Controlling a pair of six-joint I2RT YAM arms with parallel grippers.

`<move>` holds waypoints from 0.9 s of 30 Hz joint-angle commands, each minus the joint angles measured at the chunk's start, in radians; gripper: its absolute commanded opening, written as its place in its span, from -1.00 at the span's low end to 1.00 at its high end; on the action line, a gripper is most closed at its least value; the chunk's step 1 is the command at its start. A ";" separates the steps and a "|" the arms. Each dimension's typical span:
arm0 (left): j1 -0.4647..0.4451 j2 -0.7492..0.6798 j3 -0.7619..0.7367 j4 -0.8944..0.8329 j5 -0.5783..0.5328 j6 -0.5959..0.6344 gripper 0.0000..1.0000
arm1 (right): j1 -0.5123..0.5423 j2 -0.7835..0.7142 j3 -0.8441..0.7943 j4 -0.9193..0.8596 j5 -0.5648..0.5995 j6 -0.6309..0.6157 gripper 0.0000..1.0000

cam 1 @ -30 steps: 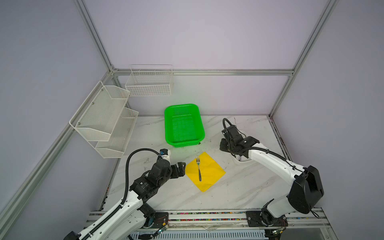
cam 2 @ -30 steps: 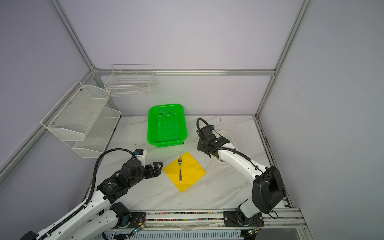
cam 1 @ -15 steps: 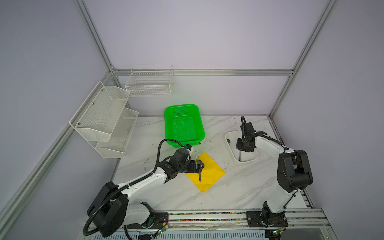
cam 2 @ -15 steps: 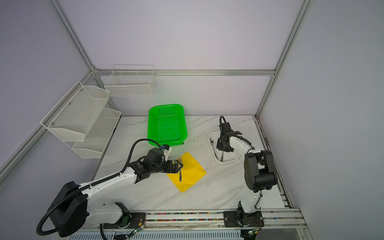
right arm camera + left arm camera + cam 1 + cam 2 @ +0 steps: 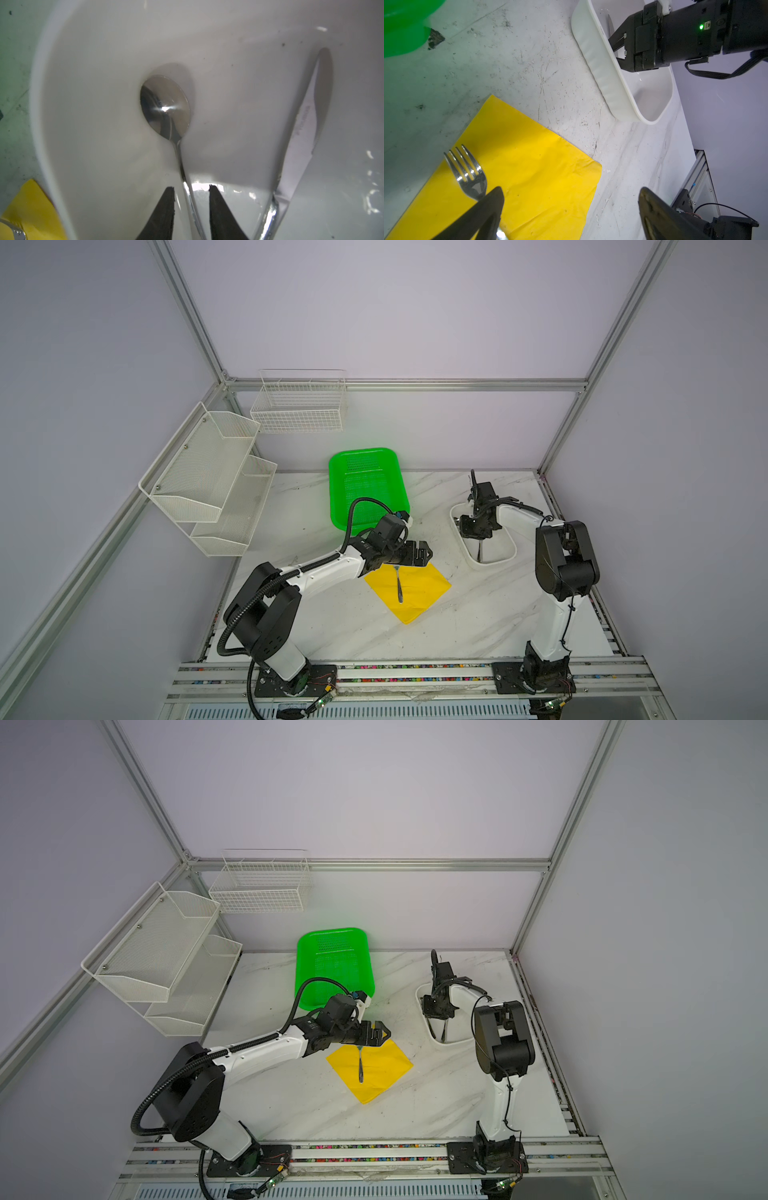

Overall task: Place the utensils on the paper napkin and roll it up
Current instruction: 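Move the right gripper back into the tray toward the silver spoon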

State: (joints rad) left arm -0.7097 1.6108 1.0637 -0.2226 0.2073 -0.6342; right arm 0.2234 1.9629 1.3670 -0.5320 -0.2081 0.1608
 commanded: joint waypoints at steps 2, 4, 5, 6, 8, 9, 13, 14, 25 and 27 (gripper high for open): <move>-0.010 0.002 0.109 -0.007 -0.009 0.002 0.99 | 0.005 0.038 0.007 -0.005 -0.014 -0.058 -0.35; -0.010 0.004 0.116 -0.012 -0.009 0.000 0.99 | 0.012 0.048 0.013 -0.028 0.069 -0.063 -0.35; -0.010 0.004 0.119 -0.013 -0.013 0.000 0.99 | 0.017 0.047 0.013 -0.036 0.105 -0.072 -0.35; -0.010 0.005 0.120 -0.012 -0.018 -0.002 1.00 | 0.018 0.043 0.009 -0.039 0.121 -0.081 -0.35; -0.009 0.006 0.123 -0.012 -0.028 -0.001 0.99 | 0.019 0.041 -0.002 -0.040 0.166 -0.085 -0.36; -0.010 0.005 0.125 -0.012 -0.033 0.002 0.99 | 0.019 0.042 -0.006 -0.035 0.168 -0.089 -0.36; -0.009 0.000 0.131 -0.021 -0.042 0.019 0.99 | 0.019 0.076 0.012 -0.055 0.250 -0.056 -0.39; -0.010 -0.002 0.134 -0.032 -0.044 0.027 0.99 | 0.018 0.080 0.018 -0.063 0.288 -0.044 -0.40; -0.001 -0.014 0.120 -0.037 -0.037 0.067 0.99 | 0.018 0.017 0.083 -0.105 0.268 -0.044 -0.45; -0.001 -0.018 0.120 -0.039 -0.037 0.068 0.99 | 0.018 0.021 0.089 -0.116 0.225 -0.036 -0.45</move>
State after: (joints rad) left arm -0.7147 1.6123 1.0912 -0.2714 0.1665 -0.5995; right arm 0.2451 2.0014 1.4300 -0.5907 0.0647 0.1200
